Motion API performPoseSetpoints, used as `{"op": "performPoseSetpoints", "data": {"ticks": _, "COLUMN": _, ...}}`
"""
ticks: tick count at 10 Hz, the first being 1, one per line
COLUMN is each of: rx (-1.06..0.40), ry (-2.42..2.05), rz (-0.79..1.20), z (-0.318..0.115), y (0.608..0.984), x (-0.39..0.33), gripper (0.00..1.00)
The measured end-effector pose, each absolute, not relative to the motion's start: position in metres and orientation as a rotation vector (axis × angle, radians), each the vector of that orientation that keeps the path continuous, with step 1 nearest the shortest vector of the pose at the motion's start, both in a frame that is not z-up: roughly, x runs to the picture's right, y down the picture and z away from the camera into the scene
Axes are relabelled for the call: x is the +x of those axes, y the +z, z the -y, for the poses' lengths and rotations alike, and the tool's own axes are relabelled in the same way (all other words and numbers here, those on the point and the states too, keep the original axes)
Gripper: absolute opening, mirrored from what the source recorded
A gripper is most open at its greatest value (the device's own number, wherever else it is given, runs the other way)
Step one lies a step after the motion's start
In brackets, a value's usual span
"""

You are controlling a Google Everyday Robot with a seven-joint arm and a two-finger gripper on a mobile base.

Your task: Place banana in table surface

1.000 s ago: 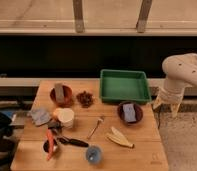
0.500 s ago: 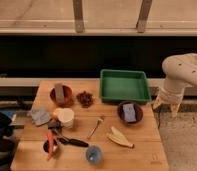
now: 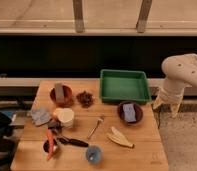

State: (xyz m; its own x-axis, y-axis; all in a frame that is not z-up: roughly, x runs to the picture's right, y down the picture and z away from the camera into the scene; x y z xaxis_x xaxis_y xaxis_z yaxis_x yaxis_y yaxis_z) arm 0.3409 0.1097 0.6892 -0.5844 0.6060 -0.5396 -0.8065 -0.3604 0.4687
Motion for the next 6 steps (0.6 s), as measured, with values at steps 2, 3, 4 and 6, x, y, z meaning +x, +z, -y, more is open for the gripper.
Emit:
{"op": "performPoseSetpoints", "data": {"ticks": 2, "rx": -0.366, "ry": 1.962, "rz": -0.891, "z": -0.123, "y": 0.695, "x": 0.315, "gripper": 0.62}}
{"op": "performPoseSetpoints", "data": {"ticks": 3, "rx": -0.384, "ry": 1.924, "rz": -0.889, "z": -0.134, "y": 0.697, "x": 0.298, "gripper": 0.62}}
{"op": "performPoseSetpoints", "data": {"ticks": 4, "rx": -0.402, "ry": 1.891, "rz": -0.887, "z": -0.145, "y": 0.696, "x": 0.283, "gripper": 0.62}}
{"op": "performPoseSetpoints", "data": {"ticks": 6, "rx": -0.448, "ry": 1.824, "rz": -0.873, "z": -0.168, "y": 0.692, "x": 0.251, "gripper": 0.62}}
